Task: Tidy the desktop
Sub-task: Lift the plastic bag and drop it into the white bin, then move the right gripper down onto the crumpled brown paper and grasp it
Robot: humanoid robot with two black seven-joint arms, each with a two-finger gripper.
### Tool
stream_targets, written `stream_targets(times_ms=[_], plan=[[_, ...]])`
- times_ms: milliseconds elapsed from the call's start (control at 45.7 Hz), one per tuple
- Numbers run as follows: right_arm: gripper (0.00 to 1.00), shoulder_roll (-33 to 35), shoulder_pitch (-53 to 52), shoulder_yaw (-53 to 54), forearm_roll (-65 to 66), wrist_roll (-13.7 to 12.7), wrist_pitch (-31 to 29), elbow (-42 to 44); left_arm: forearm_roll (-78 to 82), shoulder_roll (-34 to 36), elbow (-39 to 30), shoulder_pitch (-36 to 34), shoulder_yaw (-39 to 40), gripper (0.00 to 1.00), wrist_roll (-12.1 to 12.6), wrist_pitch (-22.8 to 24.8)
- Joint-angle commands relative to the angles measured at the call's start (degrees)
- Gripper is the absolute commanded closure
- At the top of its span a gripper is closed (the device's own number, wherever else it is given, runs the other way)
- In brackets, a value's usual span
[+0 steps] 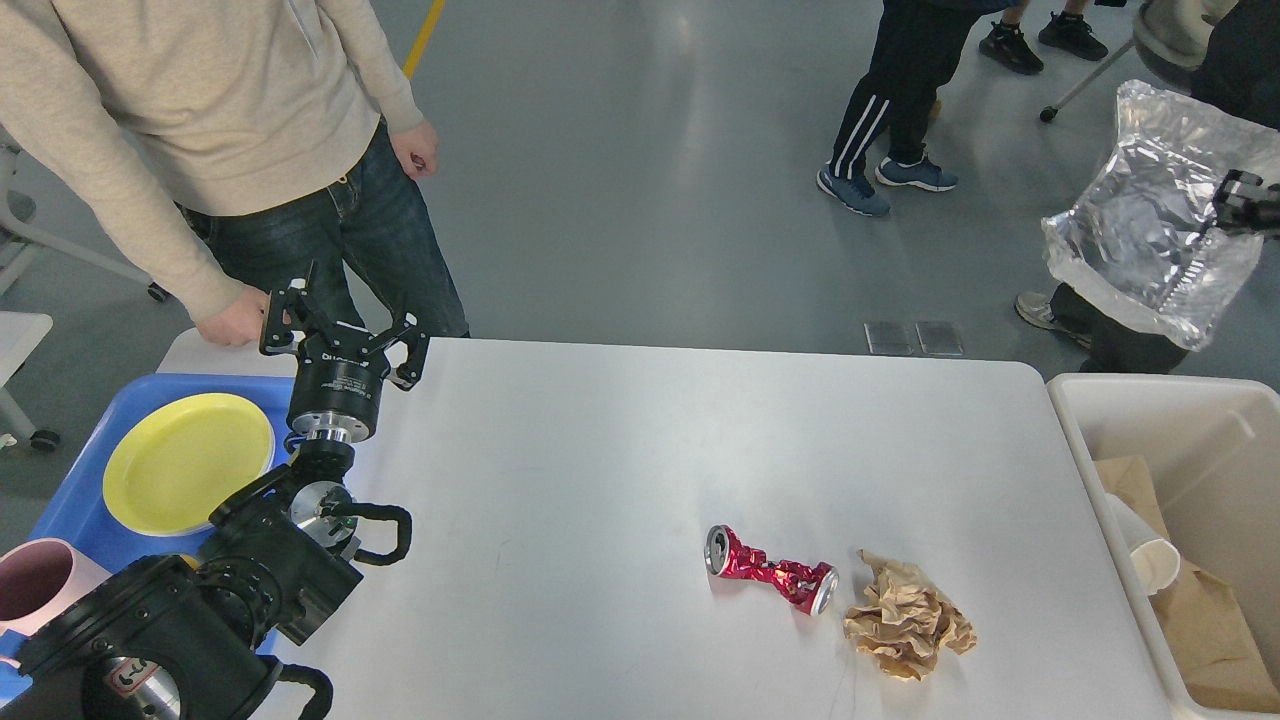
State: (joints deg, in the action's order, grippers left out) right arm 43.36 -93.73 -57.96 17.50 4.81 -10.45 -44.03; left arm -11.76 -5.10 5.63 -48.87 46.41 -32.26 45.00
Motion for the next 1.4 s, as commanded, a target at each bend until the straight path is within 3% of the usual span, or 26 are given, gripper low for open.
stream_targets(times_ms=[0,175,525,547,569,657,678,700,1094,1379], plan=[[1.00,0.0,14.2,1.7,-1.7,-0.1,10.7,6.0,0.1,0.0,0.0,0.0,0.0,0.04,0.0,0.0],[1.00,-0.2,28.9,5.2,-5.6,-0.2,20.3,13.4,0.1,0.0,0.0,0.0,0.0,0.04,0.0,0.0],[1.00,-5.2,52.6,15.0,-9.6,-0.1,22.8,29.3,0.1,0.0,0.0,0.0,0.0,0.04,0.0,0.0],[0.95,-5.3,53.3,15.5,-9.6,-0.1,22.8,29.3,0.0,0.1,0.0,0.0,0.0,0.04,0.0,0.0],[0.83,-5.4,53.7,16.0,-9.5,0.0,22.8,29.3,0.0,0.1,0.0,0.0,0.0,0.04,0.0,0.0],[0.12,-5.8,54.8,16.7,-9.4,0.1,22.8,29.3,0.0,0.1,0.0,0.0,0.0,0.04,0.0,0.0],[0.02,-5.8,54.8,16.7,-9.5,0.1,22.8,29.3,0.1,0.1,0.0,0.0,0.0,0.04,0.0,0.0],[0.00,-5.8,54.8,16.7,-9.5,0.1,22.8,29.3,0.0,0.1,0.0,0.0,0.0,0.04,0.0,0.0],[0.00,-7.1,54.1,16.7,-9.6,0.2,22.6,28.4,0.0,0.1,0.0,0.0,0.0,0.04,0.0,0.0],[0.00,-17.9,40.6,11.3,-8.4,0.0,21.9,25.8,0.1,0.0,0.0,0.0,0.0,0.04,0.0,0.0]])
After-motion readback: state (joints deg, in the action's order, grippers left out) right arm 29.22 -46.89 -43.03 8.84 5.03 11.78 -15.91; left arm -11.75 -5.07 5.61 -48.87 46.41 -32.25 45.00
